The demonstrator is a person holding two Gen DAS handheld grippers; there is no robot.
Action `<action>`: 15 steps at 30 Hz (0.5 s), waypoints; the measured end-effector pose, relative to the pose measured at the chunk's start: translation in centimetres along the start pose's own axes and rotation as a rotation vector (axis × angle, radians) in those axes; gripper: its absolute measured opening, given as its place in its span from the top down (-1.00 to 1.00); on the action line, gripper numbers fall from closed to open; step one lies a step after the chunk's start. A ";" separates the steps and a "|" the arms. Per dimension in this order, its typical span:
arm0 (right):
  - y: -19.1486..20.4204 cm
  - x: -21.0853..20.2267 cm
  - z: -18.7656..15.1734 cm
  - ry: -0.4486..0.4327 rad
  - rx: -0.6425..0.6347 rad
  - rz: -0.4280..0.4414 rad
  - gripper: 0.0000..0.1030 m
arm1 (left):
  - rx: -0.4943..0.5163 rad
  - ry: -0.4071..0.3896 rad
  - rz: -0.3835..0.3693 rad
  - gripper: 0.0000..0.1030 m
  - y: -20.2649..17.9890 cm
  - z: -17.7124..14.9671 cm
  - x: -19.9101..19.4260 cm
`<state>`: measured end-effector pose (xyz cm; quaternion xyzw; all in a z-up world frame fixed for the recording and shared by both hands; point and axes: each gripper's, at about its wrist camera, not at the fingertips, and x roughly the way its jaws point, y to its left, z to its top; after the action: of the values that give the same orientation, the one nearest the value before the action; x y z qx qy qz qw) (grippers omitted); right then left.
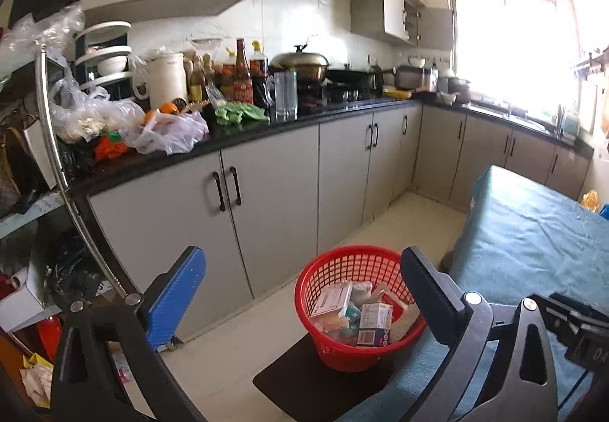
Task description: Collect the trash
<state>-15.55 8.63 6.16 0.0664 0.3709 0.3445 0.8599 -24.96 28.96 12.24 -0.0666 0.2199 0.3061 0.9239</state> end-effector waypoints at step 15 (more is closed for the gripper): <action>0.3 -5.4 -3.5 -0.050 -0.002 -0.034 -0.46 | -0.011 -0.175 0.076 -1.00 -0.4 0.5 -8.0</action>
<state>-20.77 4.93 6.93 0.0680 0.3502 0.3284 0.8746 -30.26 24.48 16.21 -0.0363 0.1389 0.3469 0.9268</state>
